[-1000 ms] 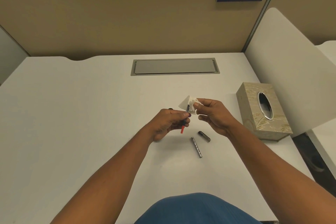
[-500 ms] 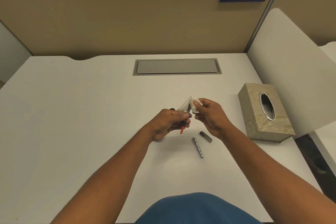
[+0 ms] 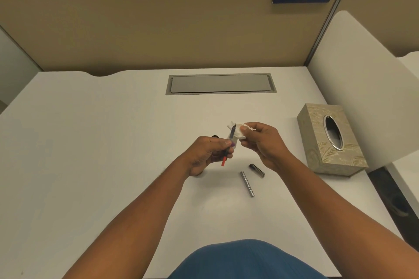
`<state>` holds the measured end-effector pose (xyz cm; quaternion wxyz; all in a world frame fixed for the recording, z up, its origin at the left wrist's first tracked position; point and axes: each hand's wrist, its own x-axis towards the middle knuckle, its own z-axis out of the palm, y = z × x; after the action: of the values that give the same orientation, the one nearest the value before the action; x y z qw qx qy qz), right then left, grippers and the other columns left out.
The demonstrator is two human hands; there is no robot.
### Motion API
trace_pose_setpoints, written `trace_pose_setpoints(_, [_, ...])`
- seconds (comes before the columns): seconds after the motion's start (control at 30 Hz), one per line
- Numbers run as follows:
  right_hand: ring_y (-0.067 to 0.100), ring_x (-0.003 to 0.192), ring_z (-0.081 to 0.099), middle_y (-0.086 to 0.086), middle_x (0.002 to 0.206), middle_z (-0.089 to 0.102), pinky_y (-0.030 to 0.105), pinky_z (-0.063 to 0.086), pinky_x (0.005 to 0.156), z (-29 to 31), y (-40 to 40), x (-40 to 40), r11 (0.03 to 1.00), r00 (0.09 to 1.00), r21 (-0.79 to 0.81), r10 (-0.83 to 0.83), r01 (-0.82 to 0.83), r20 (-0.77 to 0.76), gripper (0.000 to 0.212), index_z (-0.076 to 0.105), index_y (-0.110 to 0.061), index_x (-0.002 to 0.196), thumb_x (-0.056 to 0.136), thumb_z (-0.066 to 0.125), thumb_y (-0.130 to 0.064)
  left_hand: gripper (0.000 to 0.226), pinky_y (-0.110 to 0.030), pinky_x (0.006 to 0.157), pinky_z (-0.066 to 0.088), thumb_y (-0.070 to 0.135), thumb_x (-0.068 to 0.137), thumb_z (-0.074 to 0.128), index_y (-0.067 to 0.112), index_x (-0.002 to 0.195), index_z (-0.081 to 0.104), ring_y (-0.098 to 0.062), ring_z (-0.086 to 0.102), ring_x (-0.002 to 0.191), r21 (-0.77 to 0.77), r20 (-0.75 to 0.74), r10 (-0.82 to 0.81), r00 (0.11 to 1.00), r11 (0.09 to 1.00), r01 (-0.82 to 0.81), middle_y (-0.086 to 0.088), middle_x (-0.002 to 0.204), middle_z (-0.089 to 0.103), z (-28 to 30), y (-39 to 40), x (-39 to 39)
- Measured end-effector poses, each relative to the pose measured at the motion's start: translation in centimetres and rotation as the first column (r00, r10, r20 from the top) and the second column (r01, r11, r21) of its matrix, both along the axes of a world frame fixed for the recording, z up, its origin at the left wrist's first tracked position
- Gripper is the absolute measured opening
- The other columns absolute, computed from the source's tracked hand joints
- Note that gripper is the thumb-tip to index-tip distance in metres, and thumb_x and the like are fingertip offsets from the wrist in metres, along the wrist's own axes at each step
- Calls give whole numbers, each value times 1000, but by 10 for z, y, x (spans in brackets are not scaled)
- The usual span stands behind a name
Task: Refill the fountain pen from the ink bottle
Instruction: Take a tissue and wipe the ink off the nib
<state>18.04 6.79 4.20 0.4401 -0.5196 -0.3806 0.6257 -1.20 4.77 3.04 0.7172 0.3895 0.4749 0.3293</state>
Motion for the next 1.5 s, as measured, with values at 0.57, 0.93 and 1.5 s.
trace_pose_setpoints(0.57, [17, 87, 69, 9, 102, 74, 30, 54, 84, -4, -1, -1, 980, 977, -108, 149, -167, -154, 19, 70, -2, 107, 96, 60, -14, 24, -24, 75, 57, 16, 95, 66, -3, 108, 72, -19, 70, 75, 41, -155, -31, 987, 998, 38, -8, 86, 72, -1, -3, -8])
trace_pose_setpoints(0.93, [16, 75, 64, 7, 88, 71, 24, 52, 69, 0, -3, -8, 988, 985, -57, 135, -142, -103, 7, 72, -8, 94, 92, 67, -13, 23, -26, 77, 58, 15, 95, 66, -3, 108, 73, -19, 71, 77, 60, -188, -68, 980, 995, 81, -10, 88, 73, 2, -3, -7])
trace_pose_setpoints(1.5, [12, 65, 59, 4, 80, 69, 20, 53, 56, 4, 11, 0, 974, 953, -194, -167, 118, -255, 9, 69, -7, 91, 93, 66, -15, 19, -22, 73, 56, 13, 95, 66, -1, 106, 73, -16, 72, 77, 45, -139, 12, 990, 999, -6, -11, 96, 73, -2, -4, -20])
